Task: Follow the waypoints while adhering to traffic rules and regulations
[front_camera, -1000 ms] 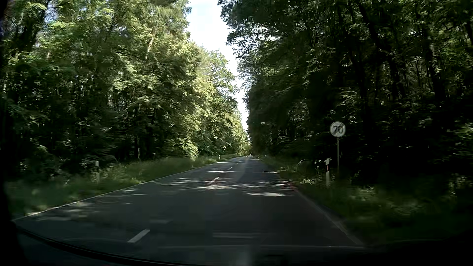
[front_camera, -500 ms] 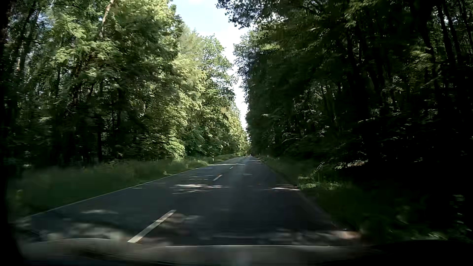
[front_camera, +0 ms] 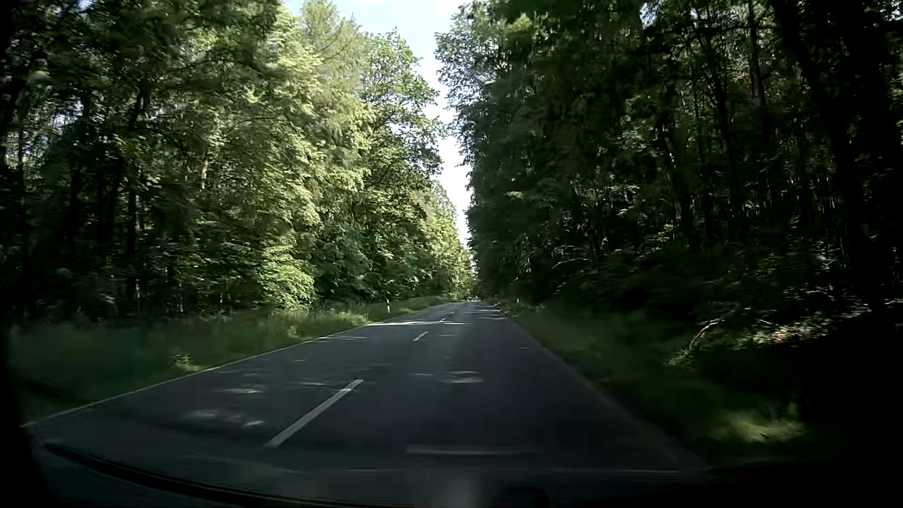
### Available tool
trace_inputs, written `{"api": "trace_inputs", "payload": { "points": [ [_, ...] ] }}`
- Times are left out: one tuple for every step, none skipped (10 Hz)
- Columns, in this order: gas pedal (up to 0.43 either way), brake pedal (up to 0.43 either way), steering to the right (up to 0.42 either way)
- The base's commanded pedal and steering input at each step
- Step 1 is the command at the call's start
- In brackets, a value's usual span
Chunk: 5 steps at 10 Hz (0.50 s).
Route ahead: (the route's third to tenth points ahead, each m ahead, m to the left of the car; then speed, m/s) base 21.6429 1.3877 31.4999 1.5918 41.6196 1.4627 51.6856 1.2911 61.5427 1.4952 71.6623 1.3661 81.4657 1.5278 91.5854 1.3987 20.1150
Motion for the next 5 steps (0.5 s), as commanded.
{"api": "trace_inputs", "payload": {
  "points": [
    [0.287,0.03,0.0],
    [0.287,0.03,0.0],
    [0.287,0.03,0.0],
    [0.299,0.03,0.0],
    [0.299,0.03,0.0]
  ]
}}
